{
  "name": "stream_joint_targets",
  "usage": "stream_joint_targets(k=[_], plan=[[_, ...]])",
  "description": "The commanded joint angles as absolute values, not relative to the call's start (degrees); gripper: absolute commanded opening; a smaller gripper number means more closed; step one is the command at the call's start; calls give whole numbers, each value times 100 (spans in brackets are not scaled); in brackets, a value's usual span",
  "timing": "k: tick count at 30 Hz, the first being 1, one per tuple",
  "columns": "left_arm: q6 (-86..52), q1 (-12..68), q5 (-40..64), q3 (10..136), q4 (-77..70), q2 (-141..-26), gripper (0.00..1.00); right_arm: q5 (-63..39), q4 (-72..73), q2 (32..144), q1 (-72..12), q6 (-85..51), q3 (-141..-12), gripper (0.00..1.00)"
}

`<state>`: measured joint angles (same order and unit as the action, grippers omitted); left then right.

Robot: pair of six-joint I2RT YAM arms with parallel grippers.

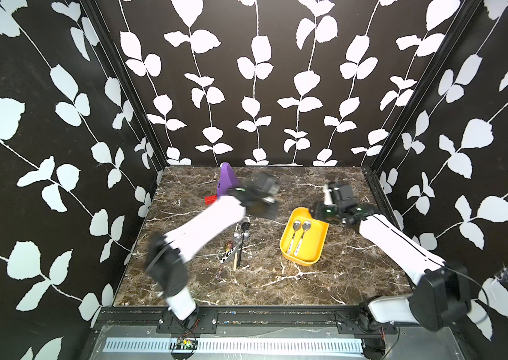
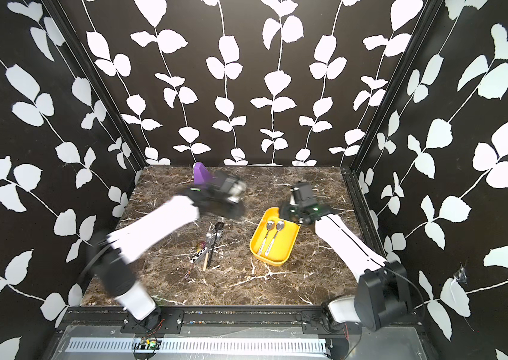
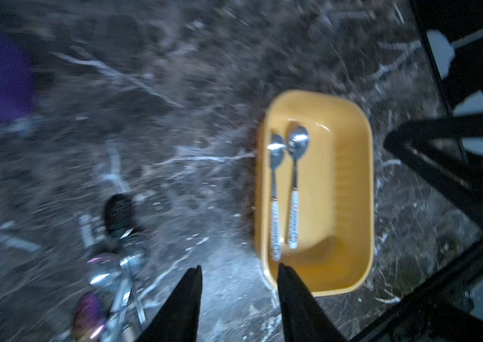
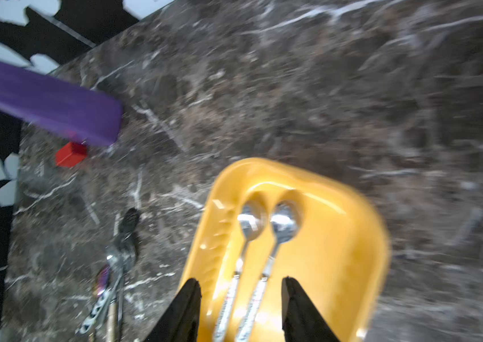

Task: Put the spoon into the storage box
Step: Place the spoon in the storage box, then pick up the spoon from the center of the board.

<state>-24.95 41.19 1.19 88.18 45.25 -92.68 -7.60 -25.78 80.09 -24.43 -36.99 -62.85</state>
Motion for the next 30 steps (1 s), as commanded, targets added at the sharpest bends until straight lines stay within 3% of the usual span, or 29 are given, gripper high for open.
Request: stream_joint_targets(k=[1,5,10,22,30], plan=[[-2413,3264,-220,7987,4795,-8573,47,-769,-2375,8443,-3097,-4217,-6753,46],[-2507,2326,-56,7244,4781,-7817,48,-902,-2424,9355,-3906,-4517,-7379,45],[-2614,1739,-97,6751,4730,-7210,48,-963,-2598,10406,-4669,-4403,-8264,44],[-2509,1573,-196,6586,4843,-6984,48,-741,-4413,12563,-5482,-3502,-10705,40],[-2443,1540,-235,6441,4863,-6939,48,-619,-4925,13271,-5619,-3332,-11342,32]])
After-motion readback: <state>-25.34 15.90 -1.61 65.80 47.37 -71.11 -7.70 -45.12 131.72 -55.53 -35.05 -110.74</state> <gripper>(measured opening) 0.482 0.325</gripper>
